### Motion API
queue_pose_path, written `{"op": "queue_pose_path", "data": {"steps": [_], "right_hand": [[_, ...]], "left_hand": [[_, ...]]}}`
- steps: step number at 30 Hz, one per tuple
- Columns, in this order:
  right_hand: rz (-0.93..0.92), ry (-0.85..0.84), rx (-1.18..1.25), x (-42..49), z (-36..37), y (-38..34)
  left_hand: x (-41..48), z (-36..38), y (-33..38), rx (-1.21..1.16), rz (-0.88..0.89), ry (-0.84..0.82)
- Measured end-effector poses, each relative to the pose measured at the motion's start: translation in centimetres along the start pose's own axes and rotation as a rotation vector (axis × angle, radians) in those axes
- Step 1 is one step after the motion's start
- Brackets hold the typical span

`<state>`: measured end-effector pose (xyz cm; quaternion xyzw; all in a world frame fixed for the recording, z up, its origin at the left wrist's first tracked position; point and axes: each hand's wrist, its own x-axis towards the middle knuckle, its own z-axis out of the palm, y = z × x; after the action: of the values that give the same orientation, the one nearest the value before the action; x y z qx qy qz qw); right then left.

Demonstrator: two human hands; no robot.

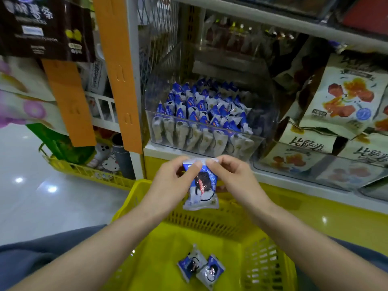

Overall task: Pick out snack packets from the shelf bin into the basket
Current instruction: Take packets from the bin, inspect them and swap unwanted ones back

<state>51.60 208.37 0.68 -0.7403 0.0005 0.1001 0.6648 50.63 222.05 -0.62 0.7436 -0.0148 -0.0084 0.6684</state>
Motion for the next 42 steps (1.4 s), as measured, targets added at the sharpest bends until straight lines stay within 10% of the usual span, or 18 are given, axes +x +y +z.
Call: {"op": "queue_pose_path", "data": {"steps": [9,18,24,28,37,42], "right_hand": [[-0.530,0.076,-0.679,-0.2,-1.6,0.4],[0.065,0.181,0.224,0.3,-2.4,0.2],[0.158,-0.077,-0.117,-0.4,-1.6,1.3],[-0.120,-0.065,-0.514,-0.6,-1.4,1.3],[-0.300,0.054,-0.340,-0.7,-1.4,0.8],[-0.626,0.148,-0.798,-1.2,-1.7,0.8]], "left_hand": [[0.3,0.6,0.0,-0.191,-0.248,-0.033],[0.5,0.8,0.9,-0.271,-0.205,0.086],[0.9,0.3,0.6,-0.157,-0.040,0.171],[0.8,0.3,0.4,0.047,0.053,0.159],[0.4,1.0,0.3,0.063,0.026,0.041],[0.4,1.2,0.6,0.034,-0.039,-0.002]]}}
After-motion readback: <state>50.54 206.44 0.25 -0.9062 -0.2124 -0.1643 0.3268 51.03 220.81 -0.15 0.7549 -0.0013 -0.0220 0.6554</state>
